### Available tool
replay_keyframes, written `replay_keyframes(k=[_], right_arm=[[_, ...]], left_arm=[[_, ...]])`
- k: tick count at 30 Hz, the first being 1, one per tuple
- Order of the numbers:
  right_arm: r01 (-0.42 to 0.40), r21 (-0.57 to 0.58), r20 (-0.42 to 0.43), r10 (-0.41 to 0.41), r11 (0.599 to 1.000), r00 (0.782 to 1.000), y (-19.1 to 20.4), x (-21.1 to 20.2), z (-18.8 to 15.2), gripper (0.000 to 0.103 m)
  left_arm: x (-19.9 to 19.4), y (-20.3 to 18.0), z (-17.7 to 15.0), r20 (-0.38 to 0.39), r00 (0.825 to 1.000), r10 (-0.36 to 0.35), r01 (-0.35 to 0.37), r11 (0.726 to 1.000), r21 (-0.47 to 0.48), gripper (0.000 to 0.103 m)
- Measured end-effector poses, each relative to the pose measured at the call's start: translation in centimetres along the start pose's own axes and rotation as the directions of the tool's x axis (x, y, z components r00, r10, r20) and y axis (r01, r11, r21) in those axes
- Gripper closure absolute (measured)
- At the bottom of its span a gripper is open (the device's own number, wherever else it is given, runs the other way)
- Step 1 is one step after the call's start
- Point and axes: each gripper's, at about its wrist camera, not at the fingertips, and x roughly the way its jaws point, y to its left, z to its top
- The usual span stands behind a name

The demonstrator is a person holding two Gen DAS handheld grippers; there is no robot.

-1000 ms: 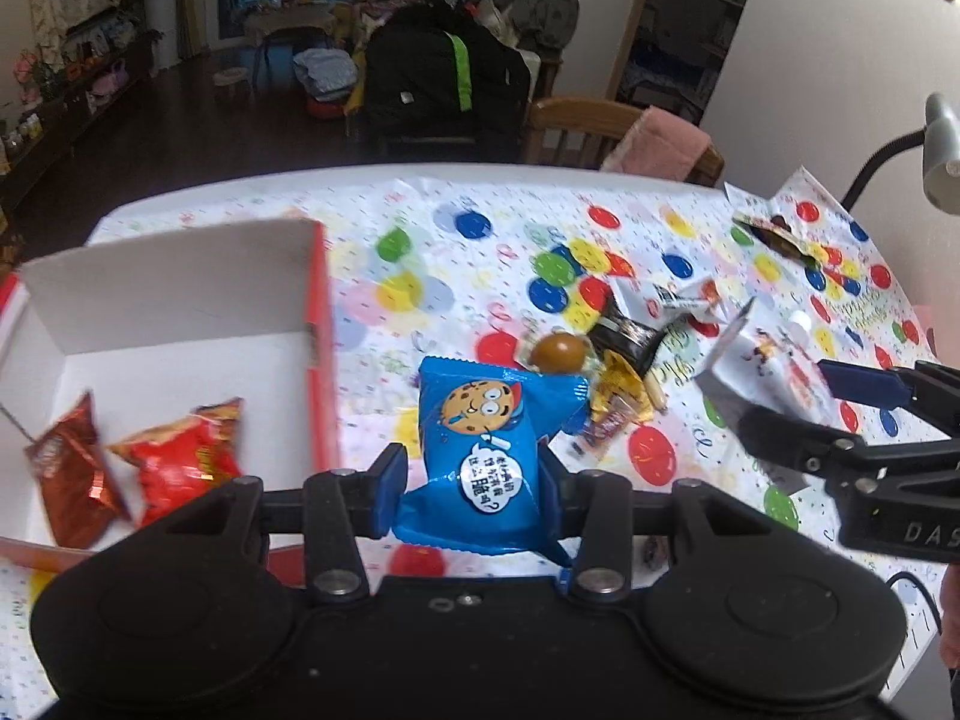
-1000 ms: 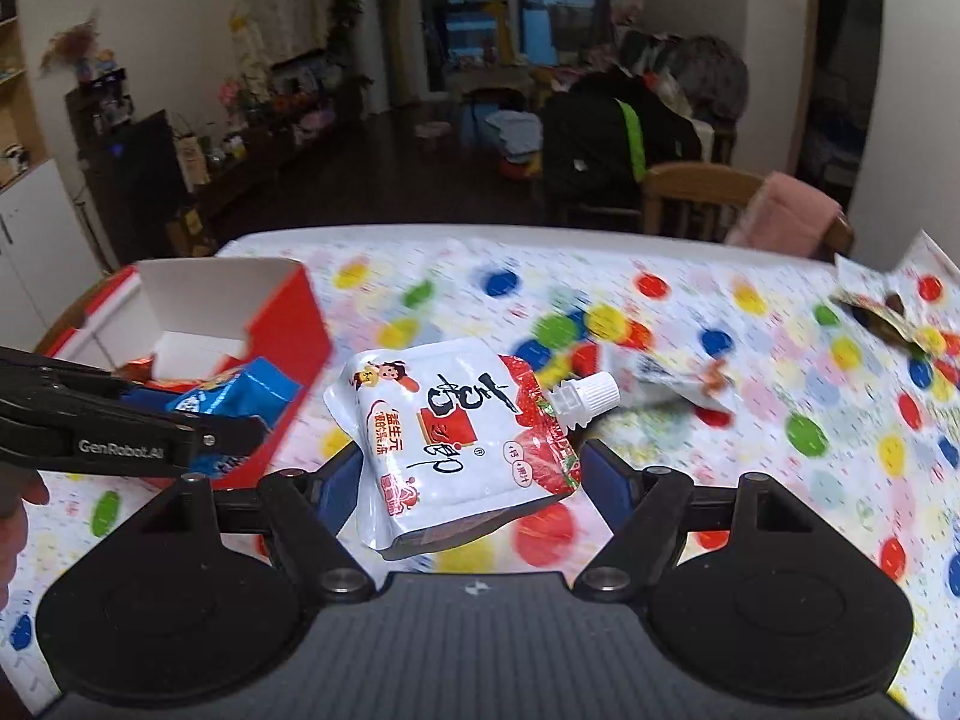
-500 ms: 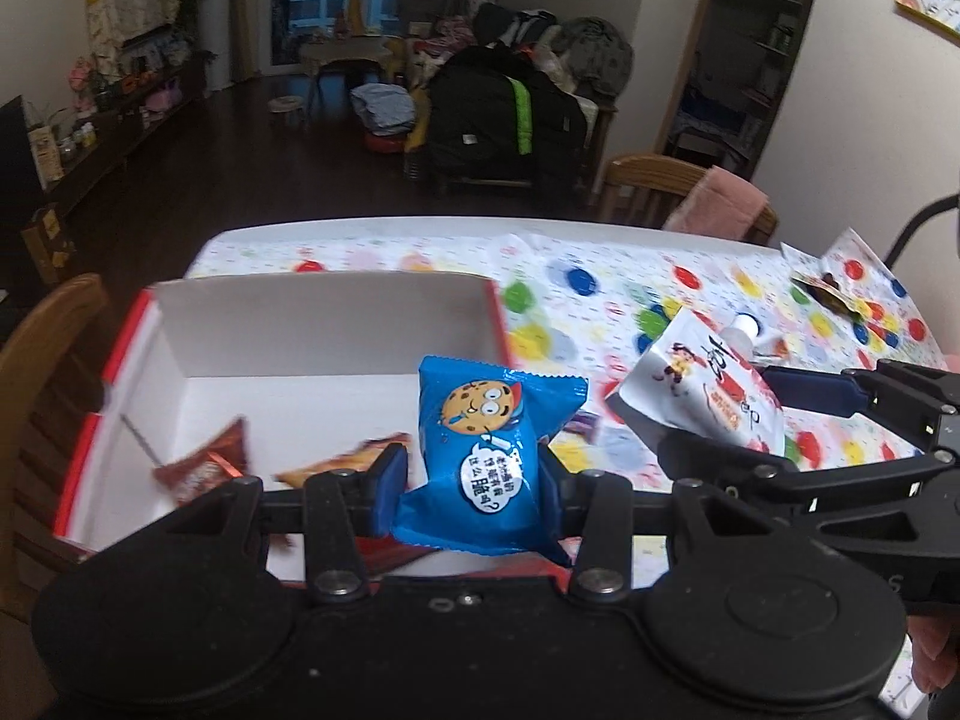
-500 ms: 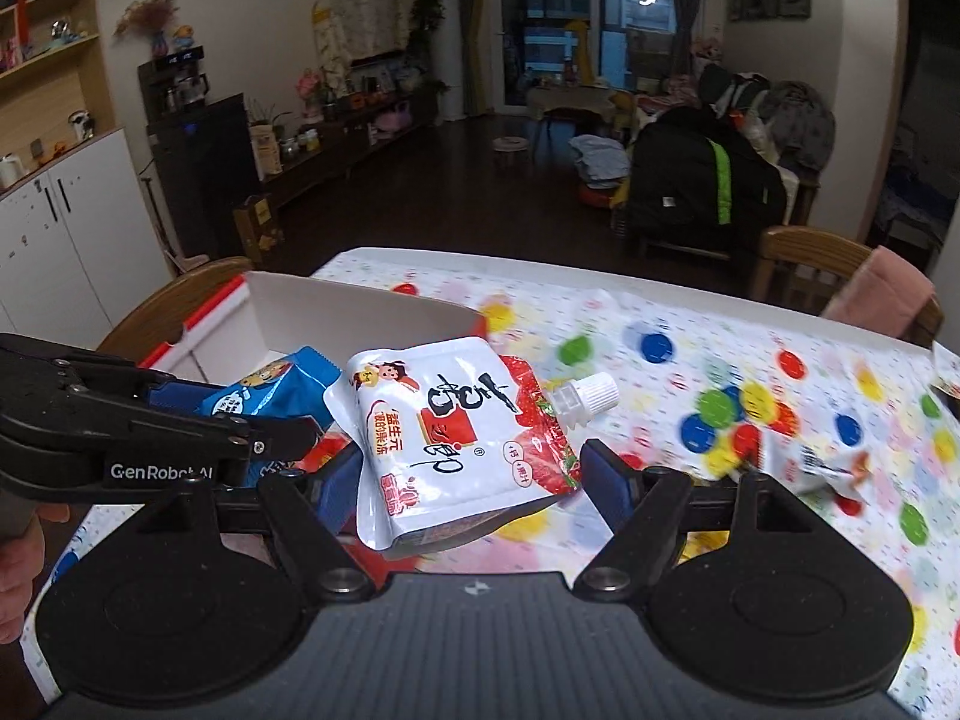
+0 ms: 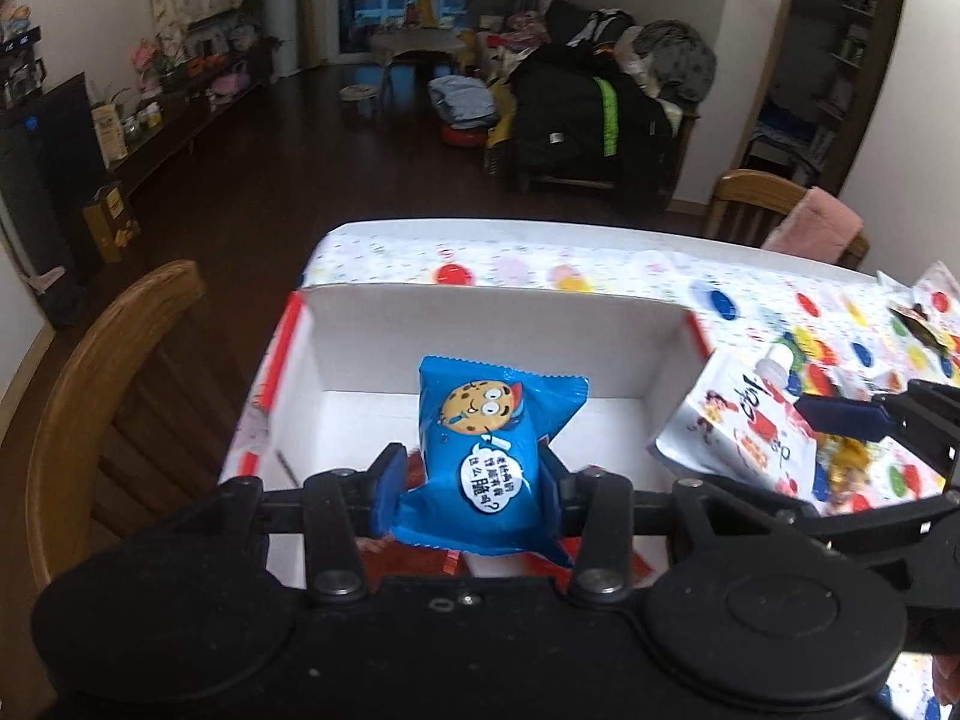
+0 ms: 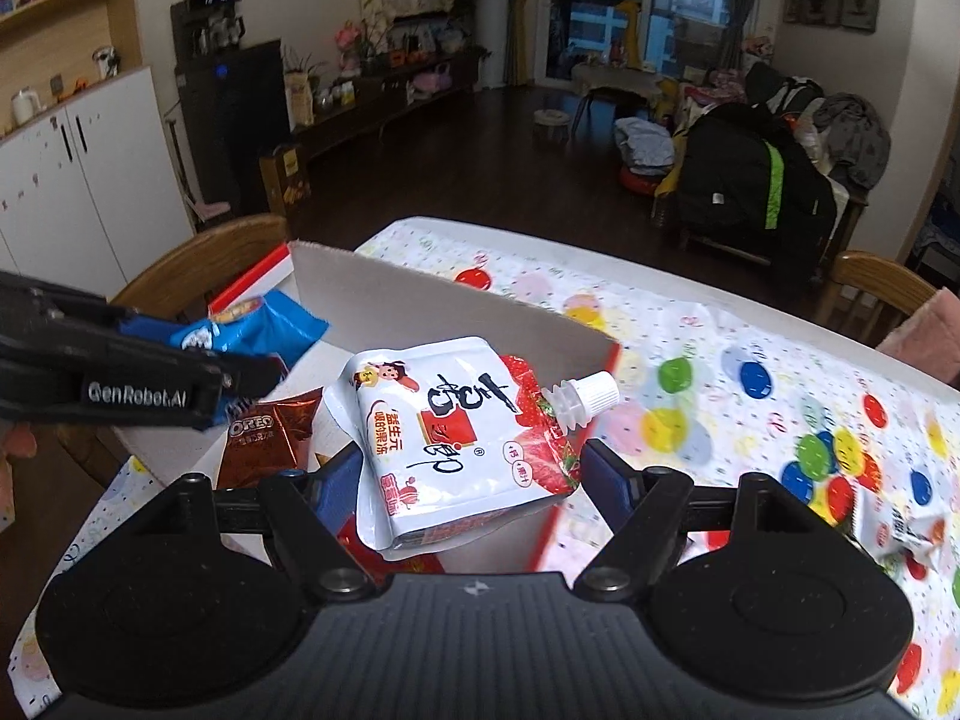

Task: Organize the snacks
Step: 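Carry the cookie packet and drink pouch over the box, then release the cookie packet with the left tool while the right tool drops the pouch into the box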

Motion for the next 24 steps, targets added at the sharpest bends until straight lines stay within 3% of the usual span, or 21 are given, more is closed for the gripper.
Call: replay_keyframes(k=[9,24], right_arm=[[0.008,-0.043,-0.073,-0.011,0.999,0.997,1.7,5.8,1.6,0.027],[0.011,-0.143,-0.179,-0.037,0.99,0.983,4.0,11.5,2.7,0.026]], left_arm=[[4.0,2.6,1.5,-0.042,0.997,0.061,-0.06,0.998,0.034,0.061],[9.4,3.2,2.4,-0.167,0.984,0.068,-0.052,0.994,0.099,0.061]])
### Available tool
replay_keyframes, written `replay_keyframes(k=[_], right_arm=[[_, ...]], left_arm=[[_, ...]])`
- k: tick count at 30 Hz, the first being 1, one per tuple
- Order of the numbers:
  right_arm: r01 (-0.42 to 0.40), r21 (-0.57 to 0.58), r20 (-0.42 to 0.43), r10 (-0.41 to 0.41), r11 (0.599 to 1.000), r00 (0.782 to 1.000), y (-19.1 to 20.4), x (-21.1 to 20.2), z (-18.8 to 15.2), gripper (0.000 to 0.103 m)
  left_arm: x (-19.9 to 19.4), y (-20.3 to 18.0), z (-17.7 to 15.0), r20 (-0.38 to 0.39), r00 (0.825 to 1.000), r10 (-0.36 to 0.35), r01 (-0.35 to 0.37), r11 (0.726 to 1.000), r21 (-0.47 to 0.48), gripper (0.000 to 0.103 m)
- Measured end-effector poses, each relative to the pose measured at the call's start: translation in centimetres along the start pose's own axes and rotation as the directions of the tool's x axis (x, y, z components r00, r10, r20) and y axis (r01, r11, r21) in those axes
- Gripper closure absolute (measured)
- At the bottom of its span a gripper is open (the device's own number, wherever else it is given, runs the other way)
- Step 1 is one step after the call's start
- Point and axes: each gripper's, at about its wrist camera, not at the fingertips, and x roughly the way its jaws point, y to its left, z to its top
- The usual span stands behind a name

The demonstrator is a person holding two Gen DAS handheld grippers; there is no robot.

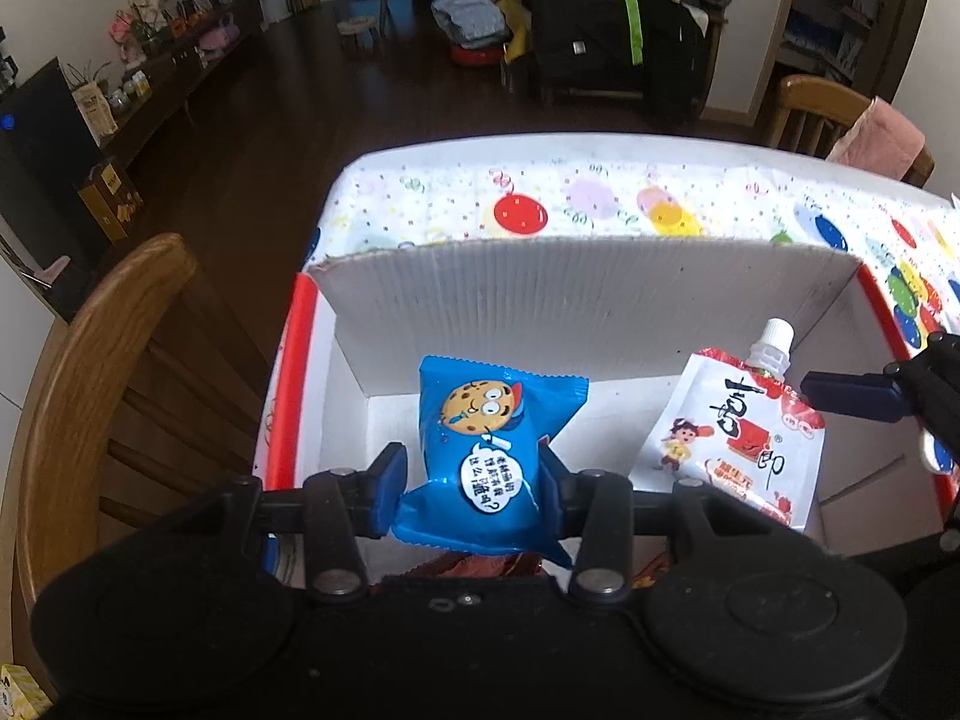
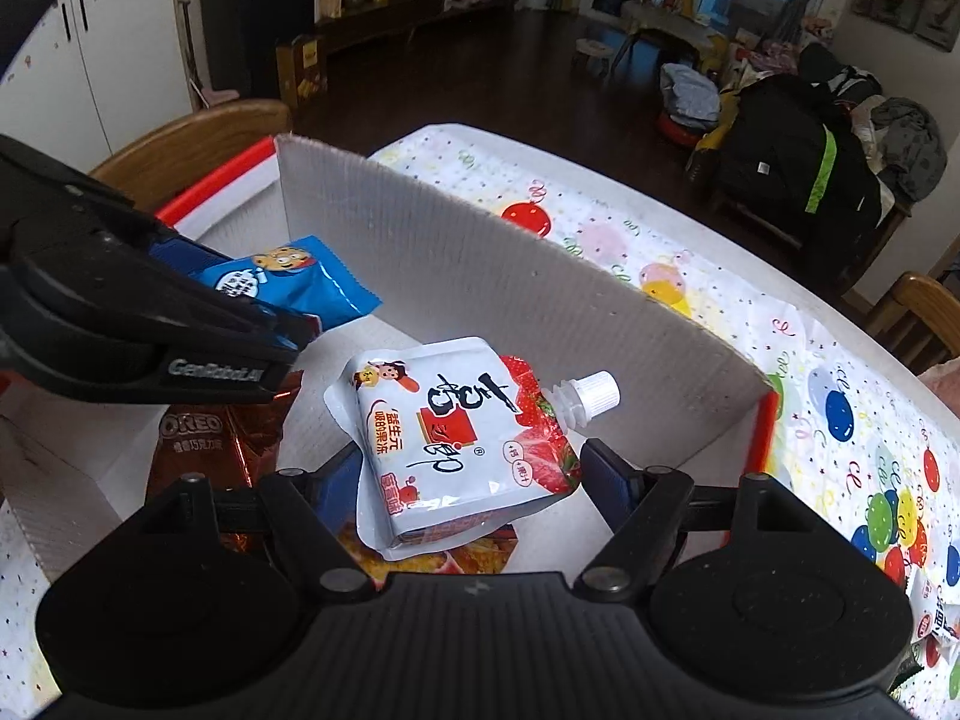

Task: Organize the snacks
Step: 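Release the cookie packet with the left tool while the right tool drops the pouch into the box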

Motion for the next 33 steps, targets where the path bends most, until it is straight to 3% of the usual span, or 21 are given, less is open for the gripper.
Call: replay_keyframes(k=[22,24,27,33], right_arm=[[-0.009,0.019,-0.094,0.011,1.0,0.996,0.1,1.5,-1.3,0.023],[-0.006,0.005,-0.095,0.007,1.0,0.995,0.3,1.4,-1.4,0.023],[0.0,-0.014,-0.098,-0.001,1.0,0.995,0.4,1.3,-1.5,0.023],[-0.003,-0.006,-0.1,0.002,1.0,0.995,0.5,0.8,-1.7,0.021]], left_arm=[[2.0,-1.3,-0.3,-0.084,0.996,-0.007,0.011,0.999,0.047,0.056],[1.8,-1.2,-0.4,-0.078,0.997,-0.012,0.016,0.999,0.042,0.051],[1.4,-1.3,-0.4,-0.057,0.998,0.003,0.0,0.999,0.047,0.03],[0.0,-1.1,-0.6,-0.021,1.0,0.01,-0.009,0.999,0.036,0.02]])
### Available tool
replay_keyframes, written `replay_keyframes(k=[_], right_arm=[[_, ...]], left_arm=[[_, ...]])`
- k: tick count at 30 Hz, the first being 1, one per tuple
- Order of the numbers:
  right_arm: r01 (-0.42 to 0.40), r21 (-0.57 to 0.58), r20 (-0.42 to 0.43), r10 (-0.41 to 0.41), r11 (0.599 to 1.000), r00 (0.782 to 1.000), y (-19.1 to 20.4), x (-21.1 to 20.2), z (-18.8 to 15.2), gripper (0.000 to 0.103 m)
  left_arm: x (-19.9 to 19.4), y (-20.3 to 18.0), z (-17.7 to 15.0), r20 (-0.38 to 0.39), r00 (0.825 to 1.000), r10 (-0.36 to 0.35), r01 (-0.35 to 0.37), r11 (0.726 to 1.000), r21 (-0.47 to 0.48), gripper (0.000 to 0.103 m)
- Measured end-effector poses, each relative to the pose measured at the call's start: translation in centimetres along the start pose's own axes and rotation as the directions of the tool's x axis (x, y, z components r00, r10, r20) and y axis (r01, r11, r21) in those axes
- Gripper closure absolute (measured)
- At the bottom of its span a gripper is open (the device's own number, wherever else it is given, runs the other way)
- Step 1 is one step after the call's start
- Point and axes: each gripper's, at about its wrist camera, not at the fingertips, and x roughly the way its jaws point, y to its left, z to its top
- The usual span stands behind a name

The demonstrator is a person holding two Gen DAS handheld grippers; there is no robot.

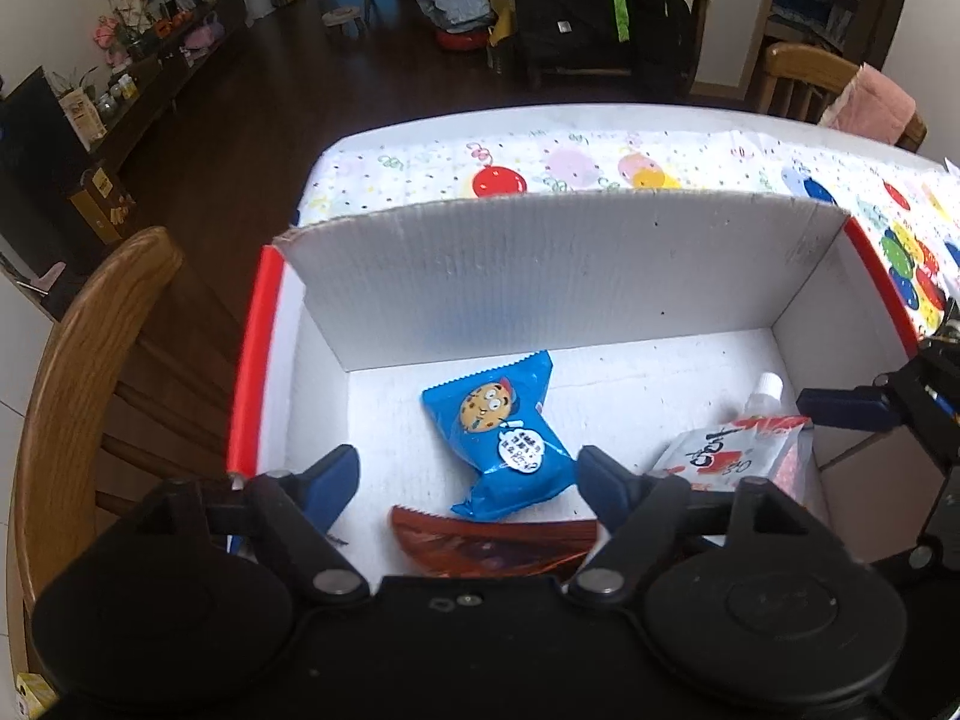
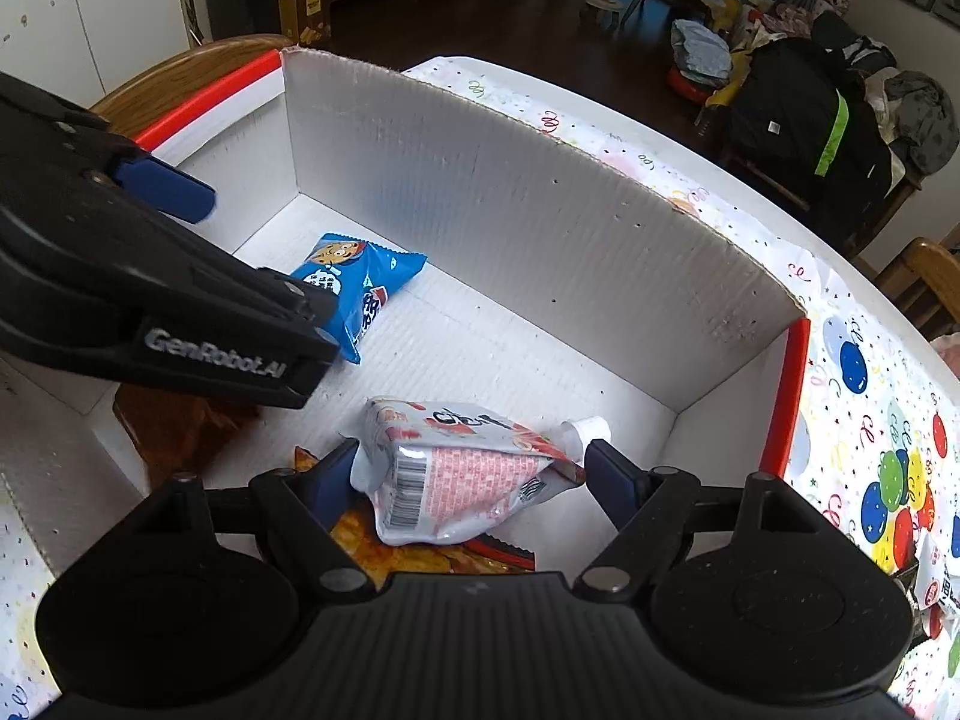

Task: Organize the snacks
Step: 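Release the cookie packet with the left tool while the right tool drops the pouch into the box, then move both tools back toward the remaining candies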

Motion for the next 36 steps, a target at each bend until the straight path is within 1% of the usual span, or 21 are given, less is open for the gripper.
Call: replay_keyframes(k=[2,6,9,11,15,23,28,36], right_arm=[[-0.009,0.024,0.003,0.008,1.0,1.0,-0.2,-0.3,-0.1,0.02],[-0.007,0.043,0.022,0.006,0.999,1.0,-0.6,-1.0,-0.4,0.012],[-0.017,0.053,0.043,0.015,0.998,0.999,-0.8,-1.7,-0.7,0.01],[-0.023,0.06,0.061,0.019,0.998,0.998,-0.9,-2.3,-0.9,0.0],[-0.022,0.077,0.1,0.015,0.997,0.995,-1.4,-3.6,-1.3,0.0],[-0.041,0.125,0.141,0.023,0.991,0.99,-2.8,-6.5,-2.6,0.0],[-0.046,0.15,0.168,0.021,0.988,0.986,-3.8,-9.0,-3.6,0.0],[-0.047,0.168,0.22,0.01,0.985,0.976,-5.1,-12.8,-5.8,0.0]], left_arm=[[-0.6,0.3,-0.2,0.013,1.0,0.005,-0.005,1.0,-0.011,0.019],[-1.6,0.9,-0.5,0.032,0.999,0.007,-0.006,1.0,-0.027,0.016],[-2.4,1.3,-0.8,0.047,0.999,0.004,-0.002,0.999,-0.045,0.015],[-3.0,1.4,-1.0,0.057,0.998,0.002,0.001,0.998,-0.056,0.014],[-4.3,1.7,-1.4,0.079,0.997,0.001,0.004,0.998,-0.064,0.013],[-7.0,1.8,-2.4,0.122,0.992,-0.01,0.02,0.996,-0.081,0.013],[-8.8,0.9,-3.0,0.156,0.987,-0.03,0.043,0.996,-0.078,0.012],[-11.4,-1.4,-3.9,0.211,0.975,-0.07,0.081,0.996,-0.043,0.012]])
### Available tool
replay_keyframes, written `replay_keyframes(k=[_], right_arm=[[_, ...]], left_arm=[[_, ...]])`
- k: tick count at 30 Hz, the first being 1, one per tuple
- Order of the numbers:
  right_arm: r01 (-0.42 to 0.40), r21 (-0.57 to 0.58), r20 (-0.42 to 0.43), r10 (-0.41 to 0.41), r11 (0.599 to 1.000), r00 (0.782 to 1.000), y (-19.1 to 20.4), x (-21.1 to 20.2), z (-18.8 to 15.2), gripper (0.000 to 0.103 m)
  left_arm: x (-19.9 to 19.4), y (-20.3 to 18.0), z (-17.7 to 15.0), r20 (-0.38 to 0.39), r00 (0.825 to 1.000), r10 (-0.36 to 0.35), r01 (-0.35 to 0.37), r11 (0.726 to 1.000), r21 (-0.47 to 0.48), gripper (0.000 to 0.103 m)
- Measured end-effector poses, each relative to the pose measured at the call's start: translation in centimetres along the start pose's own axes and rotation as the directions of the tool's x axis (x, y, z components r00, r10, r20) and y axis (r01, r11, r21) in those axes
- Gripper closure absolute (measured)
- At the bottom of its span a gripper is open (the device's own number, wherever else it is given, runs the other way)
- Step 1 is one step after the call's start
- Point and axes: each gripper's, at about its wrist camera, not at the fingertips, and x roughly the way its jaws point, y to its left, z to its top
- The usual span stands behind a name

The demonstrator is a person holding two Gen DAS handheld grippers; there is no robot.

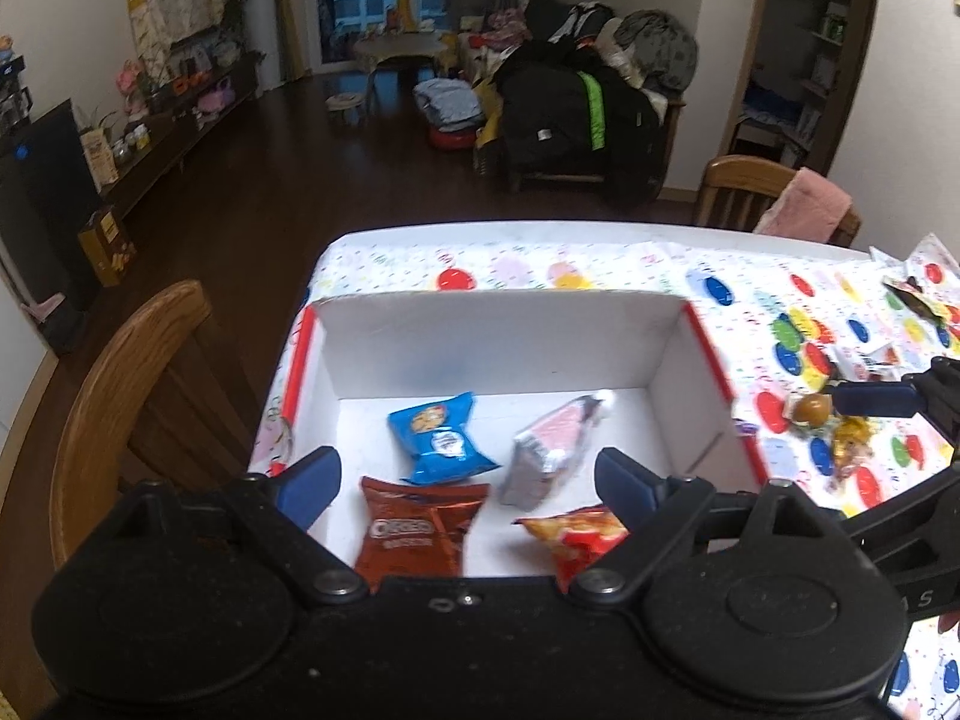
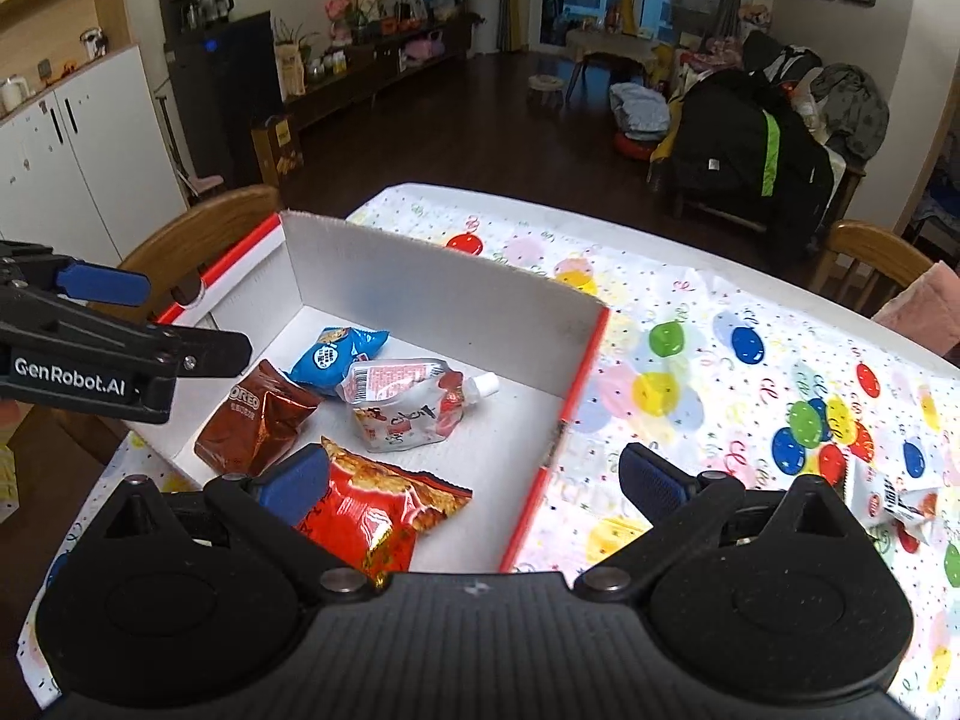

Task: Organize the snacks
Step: 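Move both tools back toward the remaining candies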

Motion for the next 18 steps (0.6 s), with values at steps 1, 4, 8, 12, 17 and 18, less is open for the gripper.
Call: replay_keyframes(k=[1,4,8,12,17,18], right_arm=[[-0.001,0.003,0.007,0.001,1.0,1.0,-0.2,-0.5,-0.2,0.0],[-0.007,0.01,0.031,0.007,1.0,0.999,-0.9,-2.2,-0.6,0.0],[-0.009,0.022,0.059,0.008,1.0,0.998,-1.8,-4.2,-1.4,0.0],[-0.015,0.034,0.092,0.012,0.999,0.996,-3.3,-6.2,-2.4,0.0],[-0.028,0.049,0.139,0.021,0.998,0.99,-5.7,-8.8,-4.6,0.0],[-0.024,0.048,0.15,0.016,0.999,0.989,-6.3,-9.3,-5.3,0.0]], left_arm=[[-0.3,-0.4,-0.1,0.006,1.0,-0.006,0.006,1.0,0.004,0.012],[-1.2,-1.7,-0.2,0.025,0.999,-0.022,0.021,1.0,0.019,0.012],[-2.3,-3.4,-0.6,0.052,0.998,-0.047,0.046,0.998,0.035,0.011],[-3.2,-5.4,-0.9,0.08,0.995,-0.061,0.057,0.997,0.056,0.006],[-4.3,-7.8,-1.3,0.117,0.989,-0.088,0.081,0.994,0.068,0.0],[-4.5,-8.4,-1.5,0.123,0.988,-0.091,0.082,0.994,0.073,0.0]])
